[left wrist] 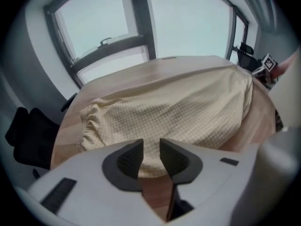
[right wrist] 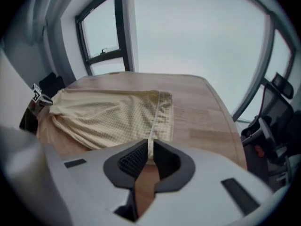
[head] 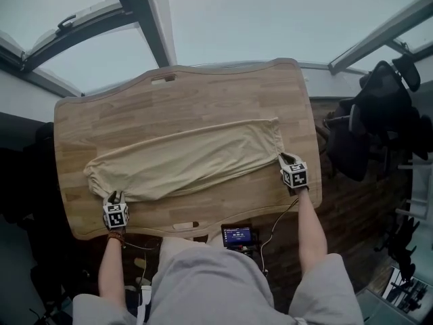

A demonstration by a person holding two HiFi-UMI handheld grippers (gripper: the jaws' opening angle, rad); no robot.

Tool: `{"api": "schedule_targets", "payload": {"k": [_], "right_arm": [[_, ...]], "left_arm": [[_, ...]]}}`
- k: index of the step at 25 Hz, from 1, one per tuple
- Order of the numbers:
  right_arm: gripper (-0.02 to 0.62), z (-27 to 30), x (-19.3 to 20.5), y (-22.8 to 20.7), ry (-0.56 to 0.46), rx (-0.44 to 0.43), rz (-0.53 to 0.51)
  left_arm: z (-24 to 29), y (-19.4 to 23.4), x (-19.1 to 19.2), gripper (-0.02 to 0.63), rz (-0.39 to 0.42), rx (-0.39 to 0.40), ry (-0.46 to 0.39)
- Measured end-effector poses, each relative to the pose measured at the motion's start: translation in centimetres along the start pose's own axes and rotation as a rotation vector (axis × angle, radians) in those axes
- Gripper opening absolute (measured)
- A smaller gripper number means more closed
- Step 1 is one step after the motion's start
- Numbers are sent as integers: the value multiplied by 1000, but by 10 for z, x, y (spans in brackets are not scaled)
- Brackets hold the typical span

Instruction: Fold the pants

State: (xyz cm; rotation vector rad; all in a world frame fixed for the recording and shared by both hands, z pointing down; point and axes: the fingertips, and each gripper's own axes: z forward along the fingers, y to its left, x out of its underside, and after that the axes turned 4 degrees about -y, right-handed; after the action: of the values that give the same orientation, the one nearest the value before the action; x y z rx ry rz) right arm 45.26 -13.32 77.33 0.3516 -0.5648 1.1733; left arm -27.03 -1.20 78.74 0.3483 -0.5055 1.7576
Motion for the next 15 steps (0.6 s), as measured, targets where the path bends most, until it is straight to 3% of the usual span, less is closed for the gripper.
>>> {"api": "schedule_targets", "payload": {"k": [2, 4, 9, 15], "right_arm": [[37, -8, -4, -13, -82, 25, 63], [37, -8, -3, -21, -111, 46, 82], [37, 6, 15, -20, -53, 56, 70], [38, 3, 25, -24, -4, 33, 68]], "left_arm": [[-6, -12, -9, 112, -40, 5, -38], [-5, -27, -7, 112, -23, 15, -18], [5, -44, 13, 101, -18, 2, 92], [6, -44, 17, 97, -50, 9, 137]]}}
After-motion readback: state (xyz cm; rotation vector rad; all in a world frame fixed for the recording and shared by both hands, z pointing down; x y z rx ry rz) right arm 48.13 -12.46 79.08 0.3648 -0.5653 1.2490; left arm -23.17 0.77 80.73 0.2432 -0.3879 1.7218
